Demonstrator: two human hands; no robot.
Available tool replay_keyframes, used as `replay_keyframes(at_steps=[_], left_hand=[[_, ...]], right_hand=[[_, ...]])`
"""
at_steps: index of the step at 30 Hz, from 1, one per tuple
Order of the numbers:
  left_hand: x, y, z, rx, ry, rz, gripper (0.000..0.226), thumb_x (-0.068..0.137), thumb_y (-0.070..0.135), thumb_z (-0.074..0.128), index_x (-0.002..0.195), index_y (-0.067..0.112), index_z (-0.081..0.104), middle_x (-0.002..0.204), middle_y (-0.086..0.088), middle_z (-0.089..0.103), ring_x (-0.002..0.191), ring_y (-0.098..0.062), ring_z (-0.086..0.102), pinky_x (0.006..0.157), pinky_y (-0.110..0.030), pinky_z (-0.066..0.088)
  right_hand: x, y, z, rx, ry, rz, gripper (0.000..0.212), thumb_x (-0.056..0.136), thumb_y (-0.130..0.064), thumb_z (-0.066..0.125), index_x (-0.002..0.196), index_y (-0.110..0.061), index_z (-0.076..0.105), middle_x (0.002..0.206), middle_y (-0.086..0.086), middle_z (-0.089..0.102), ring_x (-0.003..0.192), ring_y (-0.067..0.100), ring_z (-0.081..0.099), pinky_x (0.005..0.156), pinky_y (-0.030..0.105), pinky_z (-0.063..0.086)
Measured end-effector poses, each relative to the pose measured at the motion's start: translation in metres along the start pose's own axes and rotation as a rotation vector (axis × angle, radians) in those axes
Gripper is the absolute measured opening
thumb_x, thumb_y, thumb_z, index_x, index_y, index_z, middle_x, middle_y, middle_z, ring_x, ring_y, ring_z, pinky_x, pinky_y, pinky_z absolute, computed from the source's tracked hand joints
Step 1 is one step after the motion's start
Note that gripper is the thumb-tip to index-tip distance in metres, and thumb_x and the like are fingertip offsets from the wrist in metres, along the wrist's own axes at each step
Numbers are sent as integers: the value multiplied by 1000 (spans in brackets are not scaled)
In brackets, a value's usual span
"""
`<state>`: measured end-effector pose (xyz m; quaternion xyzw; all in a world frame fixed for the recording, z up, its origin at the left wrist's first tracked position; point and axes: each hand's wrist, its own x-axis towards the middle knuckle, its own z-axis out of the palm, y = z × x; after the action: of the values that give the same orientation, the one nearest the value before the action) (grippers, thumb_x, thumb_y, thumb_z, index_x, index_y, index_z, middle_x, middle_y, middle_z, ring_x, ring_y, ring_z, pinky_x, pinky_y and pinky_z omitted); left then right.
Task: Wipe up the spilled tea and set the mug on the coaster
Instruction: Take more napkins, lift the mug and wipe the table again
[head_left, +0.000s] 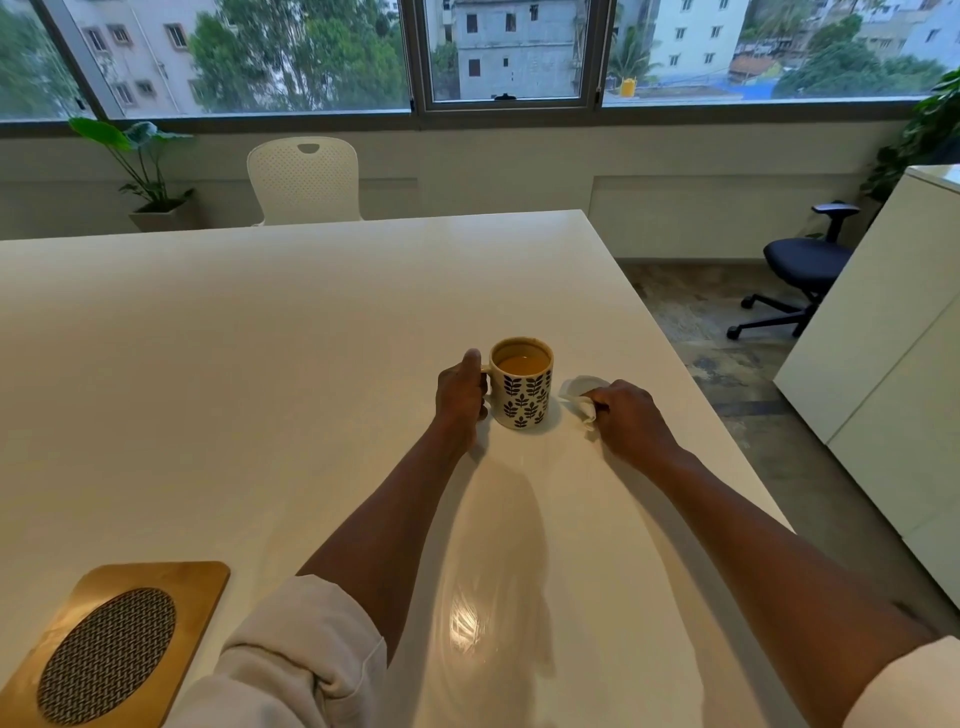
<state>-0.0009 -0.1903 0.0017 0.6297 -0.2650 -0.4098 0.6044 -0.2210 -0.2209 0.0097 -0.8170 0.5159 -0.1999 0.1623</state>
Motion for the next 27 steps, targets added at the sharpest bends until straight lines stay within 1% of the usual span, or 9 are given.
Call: replay_keyframes(at_steps=[7, 11, 13, 14, 17, 20, 23, 25, 27], left_hand=[[-2, 1, -4, -3, -14, 36, 49, 98, 48, 49, 60, 18, 44, 50, 7, 42, 45, -9, 34, 44, -22, 28], [-9, 4, -12, 34, -45, 51, 51, 99, 51, 42, 67, 14, 56, 62, 1, 54, 49, -11, 40, 47, -23, 31], [-14, 4, -23, 216, 9, 168, 50, 103, 45, 37, 78, 9, 62, 73, -4, 62, 58, -16, 51, 53, -26, 37], [-15, 3, -32, 384, 54, 260, 45, 103, 37, 38, 84, 6, 65, 81, -7, 66, 69, -21, 58, 59, -29, 41], [-21, -8, -68, 794, 106, 454, 26, 99, 19, 45, 96, 2, 65, 101, -16, 68, 97, -32, 60, 81, -36, 44], [-34, -21, -102, 1047, 104, 490, 22, 94, 22, 50, 106, 11, 64, 114, -11, 65, 107, -32, 55, 89, -39, 44], [-50, -31, -123, 1182, 80, 565, 32, 95, 27, 43, 121, 16, 58, 125, -4, 60, 119, -27, 51, 98, -37, 40], [-60, -34, -131, 1287, 23, 529, 45, 98, 31, 35, 138, 14, 48, 144, -5, 48, 135, -29, 40, 112, -39, 31], [-68, -38, -137, 1380, -13, 417, 55, 101, 35, 26, 151, 14, 31, 160, -4, 28, 148, -29, 22, 120, -43, 19]], right_hand=[[-1, 1, 2, -25, -7, -4, 26, 91, -2, 53, 99, -9, 77, 96, 18, 60, 89, 34, 59, 73, 32, 44], [-6, 0, 5, -69, -6, 6, 26, 91, -4, 52, 101, -7, 76, 100, 18, 58, 91, 36, 59, 75, 31, 44], [-10, -1, 5, -105, -10, 8, 27, 90, -4, 52, 101, -7, 76, 100, 17, 58, 91, 35, 60, 74, 29, 43], [-13, -1, 5, -125, -8, 4, 28, 89, -3, 52, 101, -8, 76, 101, 16, 58, 92, 34, 60, 75, 30, 45], [-21, -4, 6, -163, 1, -9, 32, 84, 1, 51, 101, -8, 77, 105, 18, 60, 96, 35, 58, 84, 35, 52], [-27, -10, 7, -158, 0, -4, 27, 82, -4, 55, 101, -1, 75, 114, 22, 61, 100, 38, 58, 90, 38, 52], [-35, -15, 9, -144, 1, -1, 24, 86, -17, 61, 97, 0, 73, 119, 18, 65, 101, 37, 63, 85, 36, 51], [-43, -18, 10, -124, 4, 3, 33, 87, -33, 65, 103, -4, 71, 121, 14, 65, 100, 35, 64, 81, 35, 50], [-51, -22, 12, -94, 12, 12, 41, 87, -40, 66, 110, -7, 68, 122, 12, 65, 102, 32, 64, 81, 34, 49]])
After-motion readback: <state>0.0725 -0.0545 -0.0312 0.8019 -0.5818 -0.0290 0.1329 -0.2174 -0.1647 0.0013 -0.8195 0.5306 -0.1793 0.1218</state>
